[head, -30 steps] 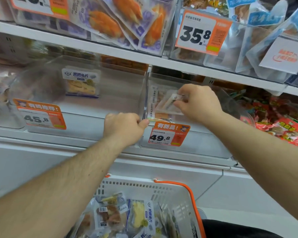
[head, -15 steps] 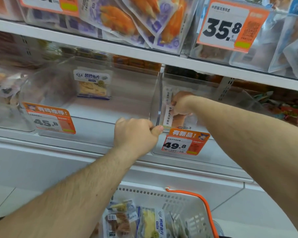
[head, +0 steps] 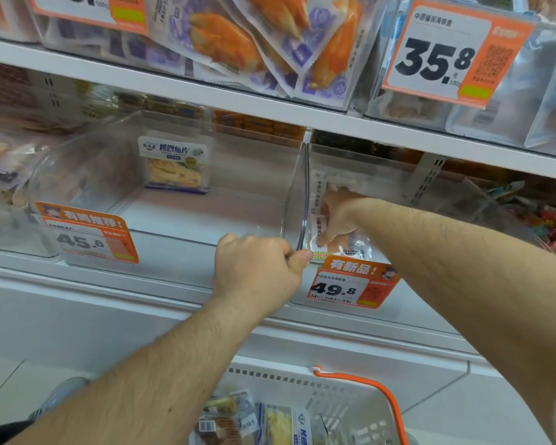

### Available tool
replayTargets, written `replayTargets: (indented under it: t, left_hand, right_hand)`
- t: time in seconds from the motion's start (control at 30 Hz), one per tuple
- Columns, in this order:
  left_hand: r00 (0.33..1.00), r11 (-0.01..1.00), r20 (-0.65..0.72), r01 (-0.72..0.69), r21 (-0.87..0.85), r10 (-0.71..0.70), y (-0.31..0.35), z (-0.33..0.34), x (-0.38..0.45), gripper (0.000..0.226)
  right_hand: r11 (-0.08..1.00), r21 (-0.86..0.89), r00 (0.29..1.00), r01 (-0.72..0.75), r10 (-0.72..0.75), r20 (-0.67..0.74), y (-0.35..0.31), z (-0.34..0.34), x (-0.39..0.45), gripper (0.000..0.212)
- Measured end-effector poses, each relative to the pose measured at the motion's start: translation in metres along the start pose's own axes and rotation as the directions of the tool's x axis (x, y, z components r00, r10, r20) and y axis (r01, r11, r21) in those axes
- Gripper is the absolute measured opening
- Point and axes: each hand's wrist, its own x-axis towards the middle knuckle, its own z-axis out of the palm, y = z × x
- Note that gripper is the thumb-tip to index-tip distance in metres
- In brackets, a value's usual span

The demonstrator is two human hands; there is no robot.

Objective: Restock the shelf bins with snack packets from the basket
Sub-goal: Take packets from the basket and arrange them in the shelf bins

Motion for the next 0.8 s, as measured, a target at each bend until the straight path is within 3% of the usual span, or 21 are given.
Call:
replayTargets:
  t: [0.3,0.4,0.53,0.7,0.8]
  left_hand:
    - [1.0,1.0,0.003,-0.005,-0.006,0.005,0.0,0.0,-0.001,0.052]
    - [1.0,1.0,0.0,-0.007,-0.008,0.007,0.0,0.001,-0.001,0.053]
    - [1.0,1.0,-0.013,-0.009,-0.019,0.009,0.0,0.002,-0.001,0.051]
    - [1.0,1.0,-0.019,-0.011,-0.02,0.011,0.0,0.002,-0.002,0.052]
    - [1.0,1.0,-0.016,-0.012,-0.019,0.012,0.0,0.002,-0.001,0.052]
  right_hand:
    - [0.999,0.028,0.997,0.035,-0.033,-0.071,0.009,0.003,0.009,0.08]
    - [0.999,-0.034,0.997,0.029,-0.031,-0.071,0.009,0.003,0.01,0.082]
    - [0.991,-0.131,0.985,0.013,-0.035,-0.171,0.012,0.004,0.017,0.095]
    - [0.969,-0.245,0.98,0.005,-0.053,-0.191,0.014,0.0,0.019,0.08]
    - [0.988,-0.149,0.987,0.032,-0.054,-0.15,0.018,0.0,0.021,0.076]
